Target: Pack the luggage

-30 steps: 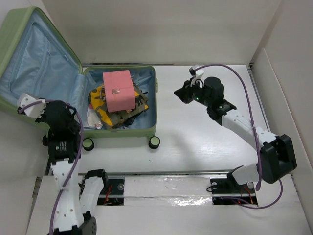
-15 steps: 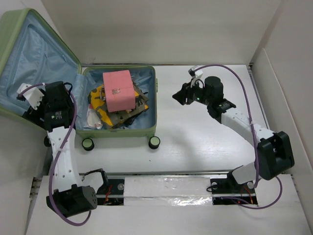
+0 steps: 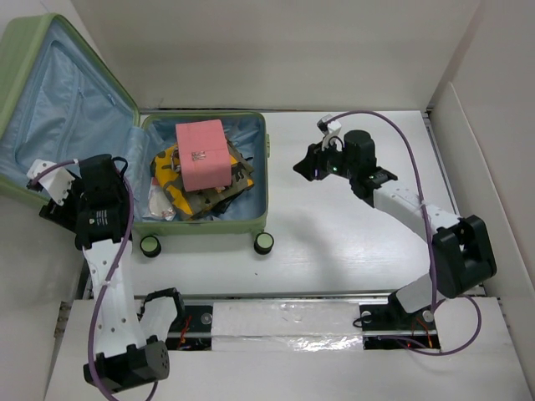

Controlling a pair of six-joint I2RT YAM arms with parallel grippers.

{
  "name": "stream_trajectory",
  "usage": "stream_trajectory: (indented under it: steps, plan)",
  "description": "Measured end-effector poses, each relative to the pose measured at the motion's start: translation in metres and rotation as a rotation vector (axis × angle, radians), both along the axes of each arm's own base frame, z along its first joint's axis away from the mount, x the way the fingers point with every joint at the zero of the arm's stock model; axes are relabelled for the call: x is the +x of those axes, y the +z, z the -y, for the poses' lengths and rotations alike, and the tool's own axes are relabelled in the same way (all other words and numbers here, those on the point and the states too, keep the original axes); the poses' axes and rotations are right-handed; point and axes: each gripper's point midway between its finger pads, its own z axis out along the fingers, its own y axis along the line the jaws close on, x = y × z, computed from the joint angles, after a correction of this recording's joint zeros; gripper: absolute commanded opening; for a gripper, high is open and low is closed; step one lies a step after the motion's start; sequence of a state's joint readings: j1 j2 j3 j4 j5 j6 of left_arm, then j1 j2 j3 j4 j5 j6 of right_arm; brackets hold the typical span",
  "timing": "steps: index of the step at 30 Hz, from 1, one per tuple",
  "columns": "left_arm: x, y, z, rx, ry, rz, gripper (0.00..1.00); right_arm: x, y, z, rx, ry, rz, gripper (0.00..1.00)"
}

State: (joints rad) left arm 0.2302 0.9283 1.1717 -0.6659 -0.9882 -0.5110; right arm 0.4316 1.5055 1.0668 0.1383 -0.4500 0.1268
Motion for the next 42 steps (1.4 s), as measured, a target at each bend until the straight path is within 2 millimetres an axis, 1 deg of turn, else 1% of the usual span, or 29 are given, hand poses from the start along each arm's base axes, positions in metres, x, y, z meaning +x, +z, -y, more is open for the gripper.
stream_trajectory:
  steps: [2,4,10,12,14,17,20,22,25,26,28,31,32,37,38,40,42]
  plan:
    - [-0.012,-0.004,0.001,0.004,0.017,-0.010,0.51,0.000,-0.002,0.000,-0.005,-0.001,-0.008,0.47]
    - [-0.018,-0.008,0.002,0.001,0.026,-0.024,0.51,0.000,-0.002,0.001,-0.006,-0.001,-0.007,0.47]
    - [-0.029,-0.014,-0.001,0.026,0.062,-0.077,0.54,-0.003,-0.003,0.001,-0.013,0.003,-0.010,0.47]
    - [-0.025,-0.015,-0.004,0.035,0.072,-0.099,0.54,-0.004,0.000,0.000,-0.014,0.004,-0.003,0.47]
    - [-0.017,-0.013,-0.007,0.038,0.075,-0.117,0.54,-0.007,0.005,-0.001,-0.013,0.009,0.012,0.47]
    - [0.000,-0.009,-0.013,0.052,0.082,-0.134,0.52,-0.008,0.012,0.000,-0.012,0.004,0.034,0.47]
    - [0.015,-0.011,-0.019,0.049,0.084,-0.153,0.50,-0.007,0.013,0.001,-0.017,-0.005,0.040,0.47]
    - [0.019,-0.013,-0.024,0.046,0.094,-0.156,0.48,-0.006,0.011,0.003,-0.024,-0.009,0.035,0.47]
    - [0.022,-0.013,-0.028,0.054,0.100,-0.154,0.42,-0.003,0.008,0.007,-0.032,-0.025,0.030,0.47]
    - [0.023,-0.012,-0.028,0.056,0.099,-0.151,0.36,-0.002,0.007,0.009,-0.034,-0.031,0.028,0.47]
    - [0.024,-0.011,-0.029,0.061,0.098,-0.147,0.30,0.002,0.003,0.013,-0.039,-0.046,0.021,0.47]
    - [0.022,-0.009,-0.031,0.075,0.107,-0.158,0.11,0.007,-0.002,0.018,-0.047,-0.066,0.010,0.47]
    - [0.022,-0.008,-0.032,0.078,0.110,-0.161,0.00,0.008,-0.002,0.020,-0.049,-0.072,0.006,0.47]
    - [0.029,-0.005,-0.032,0.083,0.096,-0.128,0.00,0.012,-0.003,0.027,-0.048,-0.094,0.003,0.47]
    - [0.031,-0.004,-0.030,0.086,0.082,-0.134,0.00,0.013,-0.003,0.028,-0.045,-0.098,0.000,0.47]
    - [0.036,0.001,-0.019,0.117,0.043,-0.154,0.00,0.015,-0.003,0.030,-0.040,-0.103,-0.005,0.47]
    - [0.042,0.008,0.000,0.181,-0.003,-0.190,0.00,0.016,-0.008,0.031,-0.040,-0.105,-0.018,0.47]
